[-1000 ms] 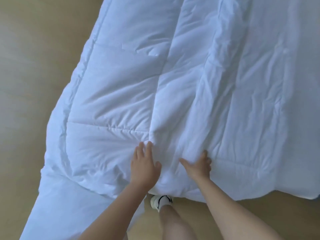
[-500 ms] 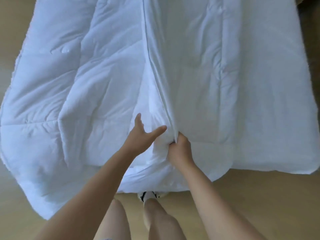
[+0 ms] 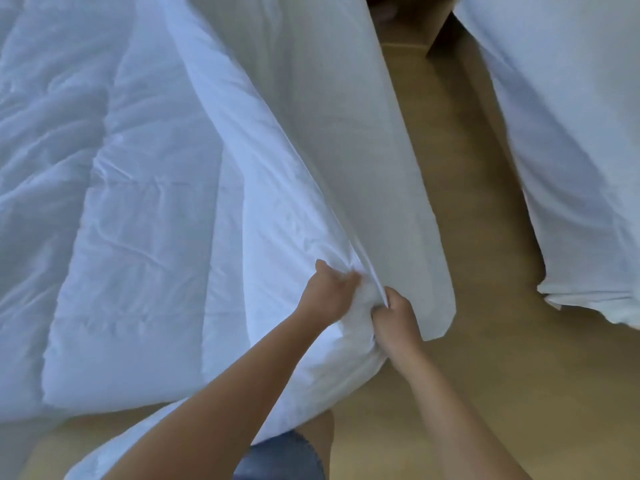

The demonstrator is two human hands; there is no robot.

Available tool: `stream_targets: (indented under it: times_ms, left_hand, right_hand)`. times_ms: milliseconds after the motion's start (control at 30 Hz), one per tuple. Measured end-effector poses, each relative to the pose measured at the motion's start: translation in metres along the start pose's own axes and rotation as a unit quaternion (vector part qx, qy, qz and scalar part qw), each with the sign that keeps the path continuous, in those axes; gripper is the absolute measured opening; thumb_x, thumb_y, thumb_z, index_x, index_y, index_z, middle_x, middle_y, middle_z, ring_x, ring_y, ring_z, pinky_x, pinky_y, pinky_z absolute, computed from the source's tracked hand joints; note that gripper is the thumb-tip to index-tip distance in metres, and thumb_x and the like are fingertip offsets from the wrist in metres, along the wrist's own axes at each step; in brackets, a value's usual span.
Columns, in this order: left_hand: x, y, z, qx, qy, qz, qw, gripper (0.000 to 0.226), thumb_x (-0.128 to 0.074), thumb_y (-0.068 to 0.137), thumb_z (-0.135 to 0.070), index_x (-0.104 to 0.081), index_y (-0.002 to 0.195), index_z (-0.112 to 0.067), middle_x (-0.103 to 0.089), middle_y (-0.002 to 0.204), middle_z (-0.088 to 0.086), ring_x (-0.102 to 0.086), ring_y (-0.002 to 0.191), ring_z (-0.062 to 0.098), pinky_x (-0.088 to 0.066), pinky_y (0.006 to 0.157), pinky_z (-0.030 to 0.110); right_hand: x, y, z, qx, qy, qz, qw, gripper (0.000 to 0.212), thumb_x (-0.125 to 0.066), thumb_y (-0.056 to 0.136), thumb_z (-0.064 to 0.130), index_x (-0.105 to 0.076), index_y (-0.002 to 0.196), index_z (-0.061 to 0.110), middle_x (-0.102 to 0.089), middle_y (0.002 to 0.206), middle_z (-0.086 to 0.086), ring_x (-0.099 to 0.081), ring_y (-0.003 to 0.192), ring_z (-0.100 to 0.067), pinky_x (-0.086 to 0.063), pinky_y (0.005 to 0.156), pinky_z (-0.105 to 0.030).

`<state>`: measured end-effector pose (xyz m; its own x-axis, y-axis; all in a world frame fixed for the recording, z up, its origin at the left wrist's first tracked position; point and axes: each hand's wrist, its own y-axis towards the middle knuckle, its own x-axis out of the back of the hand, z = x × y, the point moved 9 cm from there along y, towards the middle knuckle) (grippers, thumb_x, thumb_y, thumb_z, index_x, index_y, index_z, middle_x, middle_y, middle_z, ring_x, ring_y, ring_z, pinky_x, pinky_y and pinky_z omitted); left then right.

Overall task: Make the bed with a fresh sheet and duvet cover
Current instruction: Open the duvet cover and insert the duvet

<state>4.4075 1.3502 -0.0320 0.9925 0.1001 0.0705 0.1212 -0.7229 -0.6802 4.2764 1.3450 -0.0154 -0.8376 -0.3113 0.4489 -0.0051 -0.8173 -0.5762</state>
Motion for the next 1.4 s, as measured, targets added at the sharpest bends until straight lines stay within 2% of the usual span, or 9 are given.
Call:
stream_targets:
  times_ms: [67,233,367,467,600,700,833,1033,1400]
  left_hand:
    - [-0.018,0.003,-0.013,0.024,-0.088,-0.022,0.996,0.038,-0.059,0.083,-0.034,-0.048,0.107,-0.008,-0.058,0.103,0.006,-0.057,0.089,0.019,-0.047,0.073,0.028]
    - [-0.048,0.037,-0.063,0.073,-0.151,-0.138,0.976,0.111,-0.072,0.074,-0.047,0.002,0.150,-0.016,-0.038,0.144,0.006,-0.045,0.127,0.025,-0.041,0.103,0.045]
    - [-0.132,0.088,-0.105,0.078,0.012,-0.141,0.987,0.059,-0.060,0.080,-0.012,-0.031,0.130,-0.008,-0.055,0.104,0.008,-0.058,0.087,0.024,-0.050,0.069,0.030]
    - [-0.198,0.107,-0.140,0.015,0.187,-0.170,0.968,0.029,-0.044,0.083,-0.004,-0.046,0.111,-0.009,-0.056,0.095,0.003,-0.053,0.088,0.023,-0.044,0.069,0.027]
    - [-0.298,0.109,-0.158,-0.003,0.354,-0.175,0.919,0.010,-0.037,0.086,-0.002,-0.042,0.082,-0.011,-0.044,0.071,0.002,-0.046,0.080,0.028,-0.037,0.066,0.029]
    - [-0.386,0.118,-0.137,-0.020,0.452,-0.056,0.890,0.049,-0.038,0.092,-0.004,-0.037,0.140,-0.014,-0.061,0.111,0.012,-0.056,0.104,0.032,-0.045,0.087,0.036]
    - [-0.509,0.105,-0.084,0.003,0.414,0.215,0.884,0.033,-0.052,0.091,-0.020,-0.063,0.120,-0.012,-0.063,0.113,0.009,-0.059,0.102,0.024,-0.046,0.087,0.029]
    - [-0.372,0.176,-0.151,0.096,0.273,-0.114,0.950,0.039,-0.043,0.097,-0.020,-0.046,0.136,-0.017,-0.054,0.133,0.007,-0.052,0.119,0.024,-0.039,0.097,0.026]
    - [-0.374,0.308,-0.238,0.139,0.297,-0.039,0.944,0.035,-0.040,0.096,-0.022,-0.055,0.127,-0.016,-0.058,0.127,0.004,-0.054,0.113,0.021,-0.044,0.097,0.029]
  right_hand:
    - [0.033,0.013,-0.012,0.016,-0.004,0.015,1.000,0.015,-0.039,0.083,-0.005,-0.053,0.080,-0.001,-0.053,0.068,-0.004,-0.046,0.063,-0.016,-0.034,0.048,-0.014]
    - [0.116,0.042,-0.041,0.049,-0.026,0.071,0.996,0.017,-0.038,0.086,-0.006,-0.055,0.085,0.000,-0.063,0.080,-0.012,-0.060,0.073,-0.024,-0.044,0.061,-0.021]
    - [0.168,0.067,-0.082,0.020,-0.020,0.078,0.997,0.022,-0.037,0.086,-0.004,-0.055,0.091,0.007,-0.063,0.085,-0.005,-0.062,0.082,-0.020,-0.049,0.066,-0.021]
    - [0.202,0.089,-0.112,0.006,-0.055,0.130,0.990,0.024,-0.036,0.085,-0.001,-0.052,0.102,0.005,-0.061,0.096,-0.018,-0.060,0.088,-0.032,-0.051,0.074,-0.041]
    - [0.288,0.132,-0.144,0.008,-0.139,0.212,0.967,0.025,-0.039,0.090,0.004,-0.055,0.095,0.021,-0.064,0.090,-0.001,-0.059,0.082,-0.017,-0.046,0.073,-0.029]
    - [0.380,0.187,-0.159,-0.008,-0.178,0.167,0.970,0.024,-0.041,0.091,0.003,-0.053,0.083,0.022,-0.061,0.080,-0.003,-0.056,0.073,-0.023,-0.043,0.066,-0.031]
    - [0.452,0.245,-0.165,-0.027,-0.199,0.150,0.968,0.023,-0.042,0.087,-0.009,-0.047,0.076,0.011,-0.045,0.070,-0.005,-0.039,0.059,-0.018,-0.036,0.055,-0.025]
    - [0.487,0.311,-0.134,-0.020,-0.263,0.223,0.938,0.012,-0.040,0.091,-0.006,-0.049,0.090,0.001,-0.044,0.077,-0.013,-0.037,0.058,-0.015,-0.028,0.039,-0.012]
    - [0.508,0.477,0.033,0.074,-0.366,0.260,0.891,0.014,-0.042,0.096,0.016,-0.053,0.095,0.025,-0.061,0.081,0.000,-0.054,0.066,-0.016,-0.039,0.060,-0.027]
